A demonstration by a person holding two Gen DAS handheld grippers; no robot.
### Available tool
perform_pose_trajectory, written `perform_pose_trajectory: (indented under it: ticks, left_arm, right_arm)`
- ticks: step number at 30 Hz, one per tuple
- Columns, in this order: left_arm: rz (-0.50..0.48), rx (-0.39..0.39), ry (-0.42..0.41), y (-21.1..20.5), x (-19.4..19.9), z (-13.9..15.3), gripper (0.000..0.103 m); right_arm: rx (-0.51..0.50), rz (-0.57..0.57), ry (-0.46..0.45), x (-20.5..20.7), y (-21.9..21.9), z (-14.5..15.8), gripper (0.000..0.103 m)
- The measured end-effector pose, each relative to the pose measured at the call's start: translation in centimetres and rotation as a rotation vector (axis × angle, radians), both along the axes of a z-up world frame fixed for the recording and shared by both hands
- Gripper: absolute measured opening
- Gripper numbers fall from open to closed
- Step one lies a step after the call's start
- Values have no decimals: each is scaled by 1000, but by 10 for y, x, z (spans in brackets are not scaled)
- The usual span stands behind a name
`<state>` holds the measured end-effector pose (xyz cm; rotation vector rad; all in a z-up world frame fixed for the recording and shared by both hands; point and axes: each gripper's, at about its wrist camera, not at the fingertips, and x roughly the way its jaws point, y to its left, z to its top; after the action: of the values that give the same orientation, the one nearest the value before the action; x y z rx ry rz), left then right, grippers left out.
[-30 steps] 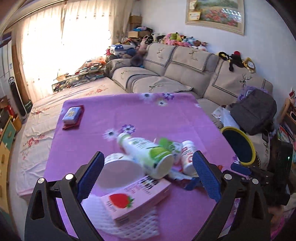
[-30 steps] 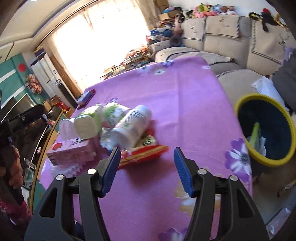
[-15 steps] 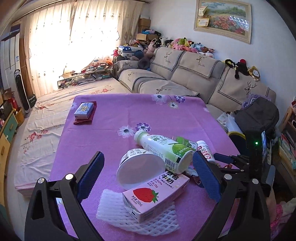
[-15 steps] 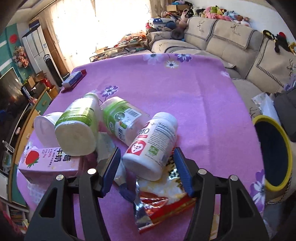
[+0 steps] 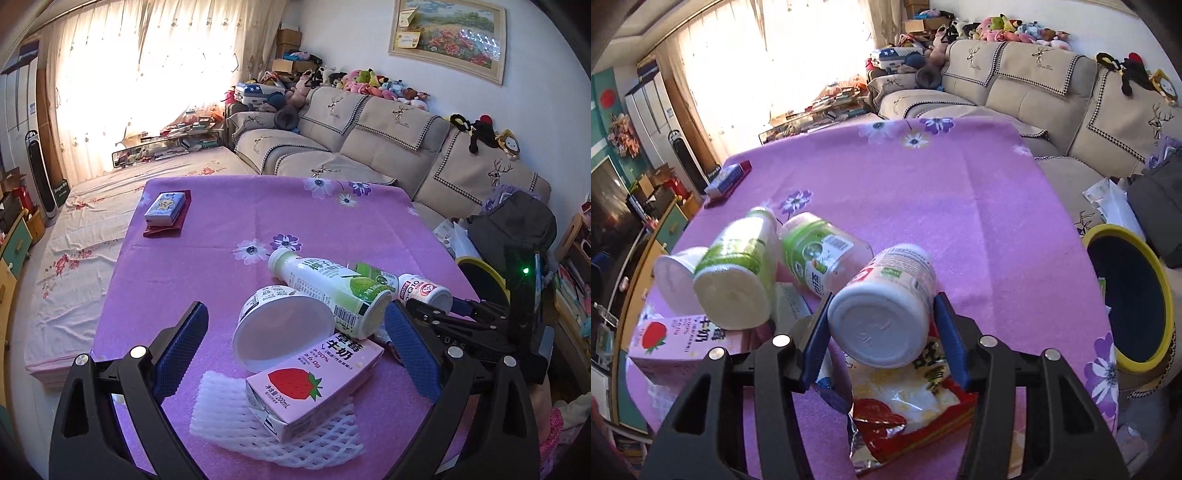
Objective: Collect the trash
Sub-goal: 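Grasp the white pill bottle with the right gripper, then carry the pill bottle over the yellow bin and open the right gripper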
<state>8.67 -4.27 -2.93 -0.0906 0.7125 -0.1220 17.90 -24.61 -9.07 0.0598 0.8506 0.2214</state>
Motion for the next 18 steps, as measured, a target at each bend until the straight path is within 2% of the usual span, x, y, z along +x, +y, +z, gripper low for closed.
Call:
perform_pose_trajectory:
  ticks: [8, 18]
  left_arm:
    - [-2, 9, 2, -3, 1, -3, 95]
    - [-5, 27, 13, -10, 5, -8, 95]
  right_arm:
    - [57, -10, -23, -4, -17, 14, 47]
    - [122, -13, -53, -1, -34, 22, 47]
